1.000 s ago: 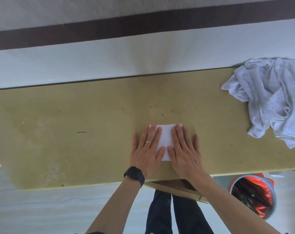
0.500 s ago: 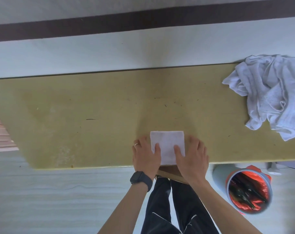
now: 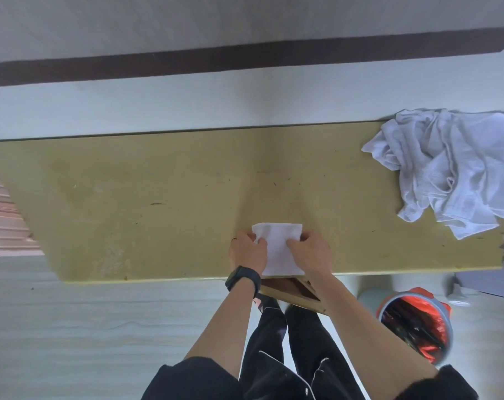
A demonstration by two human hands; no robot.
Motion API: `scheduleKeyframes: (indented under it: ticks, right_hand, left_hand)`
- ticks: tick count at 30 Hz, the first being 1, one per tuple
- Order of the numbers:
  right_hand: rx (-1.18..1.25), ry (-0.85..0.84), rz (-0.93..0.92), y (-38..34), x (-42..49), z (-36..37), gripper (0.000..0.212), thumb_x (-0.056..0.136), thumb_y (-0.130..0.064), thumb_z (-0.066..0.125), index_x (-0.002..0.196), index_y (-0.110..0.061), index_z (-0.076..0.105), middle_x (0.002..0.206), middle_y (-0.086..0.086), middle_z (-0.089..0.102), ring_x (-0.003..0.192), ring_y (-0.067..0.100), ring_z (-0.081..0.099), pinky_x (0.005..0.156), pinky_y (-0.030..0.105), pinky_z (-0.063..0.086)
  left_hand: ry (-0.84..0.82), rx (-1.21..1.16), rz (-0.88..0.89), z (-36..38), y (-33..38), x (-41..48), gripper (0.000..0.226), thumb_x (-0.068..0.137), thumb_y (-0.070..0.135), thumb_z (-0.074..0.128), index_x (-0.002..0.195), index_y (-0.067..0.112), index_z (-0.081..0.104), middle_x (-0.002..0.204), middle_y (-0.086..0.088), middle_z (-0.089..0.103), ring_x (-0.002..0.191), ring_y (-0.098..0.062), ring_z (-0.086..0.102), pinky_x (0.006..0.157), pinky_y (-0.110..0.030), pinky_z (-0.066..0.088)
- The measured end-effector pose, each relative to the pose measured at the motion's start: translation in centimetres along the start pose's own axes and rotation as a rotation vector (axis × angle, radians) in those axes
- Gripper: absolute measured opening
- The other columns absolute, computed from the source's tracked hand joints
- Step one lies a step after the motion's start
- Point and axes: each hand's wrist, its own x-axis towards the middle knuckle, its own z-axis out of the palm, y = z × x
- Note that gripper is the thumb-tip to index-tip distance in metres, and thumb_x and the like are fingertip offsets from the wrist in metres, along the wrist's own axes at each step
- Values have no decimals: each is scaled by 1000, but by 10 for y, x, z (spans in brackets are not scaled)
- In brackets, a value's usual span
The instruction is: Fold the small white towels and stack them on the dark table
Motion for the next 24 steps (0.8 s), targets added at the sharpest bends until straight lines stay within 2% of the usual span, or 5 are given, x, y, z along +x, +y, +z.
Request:
scheduleKeyframes:
  ticks: [4,8,17,20,24]
  right_hand:
    - [81,-31,-91,7,-3,-6,20,85,-35,61,101,-24,61,93,-8,64,84,14,58,65,28,42]
    - [163,-57,-143,6,-14,-21,18,90,-34,64,104,-22,62,94,-7,66,84,12,59,60,21,39]
    - [277,-9,-535,-53,-83,-111,4,92,-37,64,95,-34,64,90,-14,71,82,5,67,62,20,44]
    - [296,23,-697,-88,-115,-146,1,93,-36,65,92,-35,64,90,-15,72,81,0,66,66,19,48]
    - [384,84,-898,-132,-159,-182,7,95,-33,62,88,-32,62,87,-13,70,79,3,64,67,17,49]
  left_hand:
    - [-59,-143,-65,-8,-3,1,32,88,20,66,113,10,51,106,-7,61,90,-26,59,77,-34,51]
    - [-149,-246,-60,-24,-3,-2,29,85,19,71,111,7,65,100,-2,67,92,-22,61,79,-30,48]
    - [-74,-394,394,-129,47,-69,20,84,34,76,98,21,70,104,11,70,100,-2,62,81,-21,45]
    - [-28,-452,558,-174,78,-102,12,85,27,76,93,19,71,94,12,73,89,1,64,72,-11,45]
    - [105,-573,713,-222,116,-153,12,87,18,74,95,10,70,78,9,67,70,-2,59,64,-10,45]
